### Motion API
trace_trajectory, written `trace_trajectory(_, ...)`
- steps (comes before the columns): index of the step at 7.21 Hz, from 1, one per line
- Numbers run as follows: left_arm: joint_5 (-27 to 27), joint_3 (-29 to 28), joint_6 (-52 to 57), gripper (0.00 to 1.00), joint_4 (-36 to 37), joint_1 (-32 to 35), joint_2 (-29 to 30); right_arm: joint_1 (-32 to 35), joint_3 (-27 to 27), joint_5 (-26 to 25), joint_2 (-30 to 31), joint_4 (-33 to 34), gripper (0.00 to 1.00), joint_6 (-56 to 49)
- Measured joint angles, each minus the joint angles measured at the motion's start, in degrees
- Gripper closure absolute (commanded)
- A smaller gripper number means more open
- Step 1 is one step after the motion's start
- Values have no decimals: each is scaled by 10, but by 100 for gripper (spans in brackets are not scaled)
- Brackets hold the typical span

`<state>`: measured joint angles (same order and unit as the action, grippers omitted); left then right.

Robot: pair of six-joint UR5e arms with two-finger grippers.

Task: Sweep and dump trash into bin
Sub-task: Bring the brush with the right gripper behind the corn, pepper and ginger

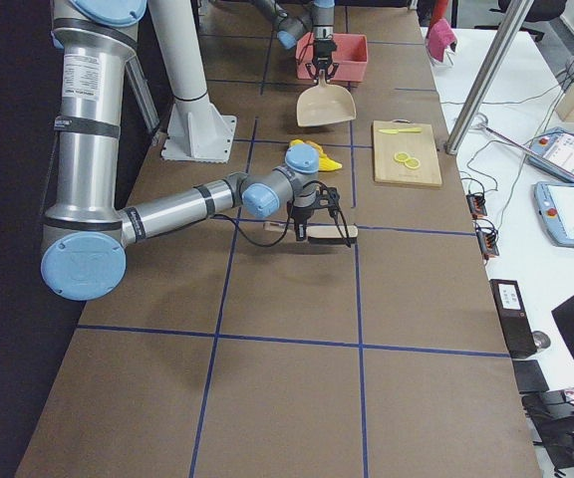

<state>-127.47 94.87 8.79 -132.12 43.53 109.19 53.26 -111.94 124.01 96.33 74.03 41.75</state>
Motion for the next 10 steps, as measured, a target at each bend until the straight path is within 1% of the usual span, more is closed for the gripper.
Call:
trace_trajectory(2,-2,13,8,100,47,-9,3,0,-1,2,0,0,100,0)
trace_trajectory(6,2,12,64,100,74,-41,13,-6,-4,6,-1,-1,100,2)
trace_trajectory(7,3,8,66,100,76,-43,16,-13,-6,10,-6,-1,100,21)
trace_trajectory(8,4,5,67,100,87,-44,22,-32,-7,12,-20,0,100,66)
trace_trajectory(10,5,3,66,100,121,-45,37,-91,-9,6,-58,3,100,162)
